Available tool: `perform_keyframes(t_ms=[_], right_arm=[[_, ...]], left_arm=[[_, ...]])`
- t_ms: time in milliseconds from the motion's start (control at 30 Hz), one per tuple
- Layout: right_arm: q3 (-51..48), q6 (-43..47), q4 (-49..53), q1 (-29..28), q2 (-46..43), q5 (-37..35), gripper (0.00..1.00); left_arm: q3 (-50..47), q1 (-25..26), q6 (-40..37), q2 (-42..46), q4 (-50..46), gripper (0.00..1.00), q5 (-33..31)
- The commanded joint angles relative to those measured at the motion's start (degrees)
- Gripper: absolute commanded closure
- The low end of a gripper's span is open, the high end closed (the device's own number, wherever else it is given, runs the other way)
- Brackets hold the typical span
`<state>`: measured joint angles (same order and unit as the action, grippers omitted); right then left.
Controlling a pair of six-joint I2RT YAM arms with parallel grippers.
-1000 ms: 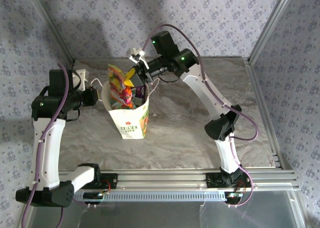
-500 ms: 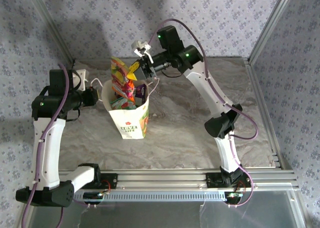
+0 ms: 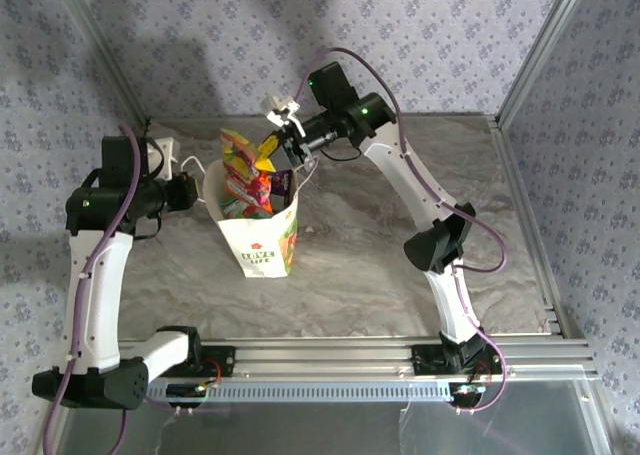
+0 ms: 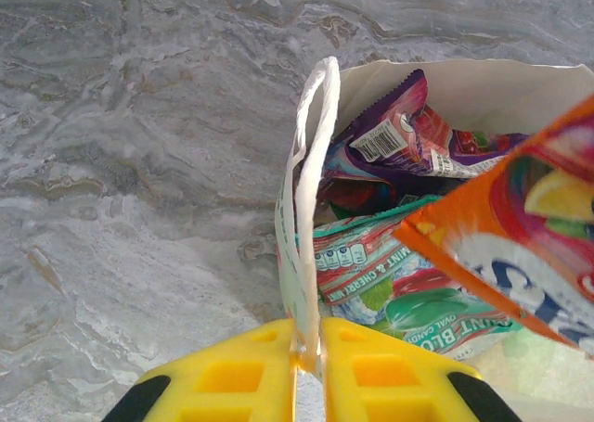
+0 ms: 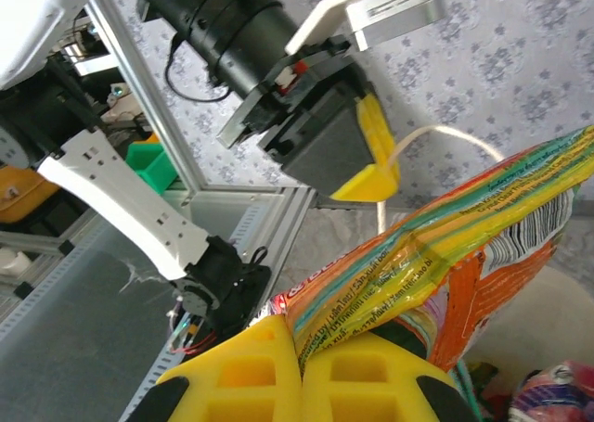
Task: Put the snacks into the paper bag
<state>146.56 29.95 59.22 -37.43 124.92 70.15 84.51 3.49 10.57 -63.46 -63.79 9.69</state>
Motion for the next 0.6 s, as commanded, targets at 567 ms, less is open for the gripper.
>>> perform_keyframes(t_ms=[567], right_arm=[[-6.06,13.58,16.76,-4.07,-2.69,0.16,1.0]], left_arm=[[0.83,-0.26,0.86,-0.12,0.59,0.85,1.62]])
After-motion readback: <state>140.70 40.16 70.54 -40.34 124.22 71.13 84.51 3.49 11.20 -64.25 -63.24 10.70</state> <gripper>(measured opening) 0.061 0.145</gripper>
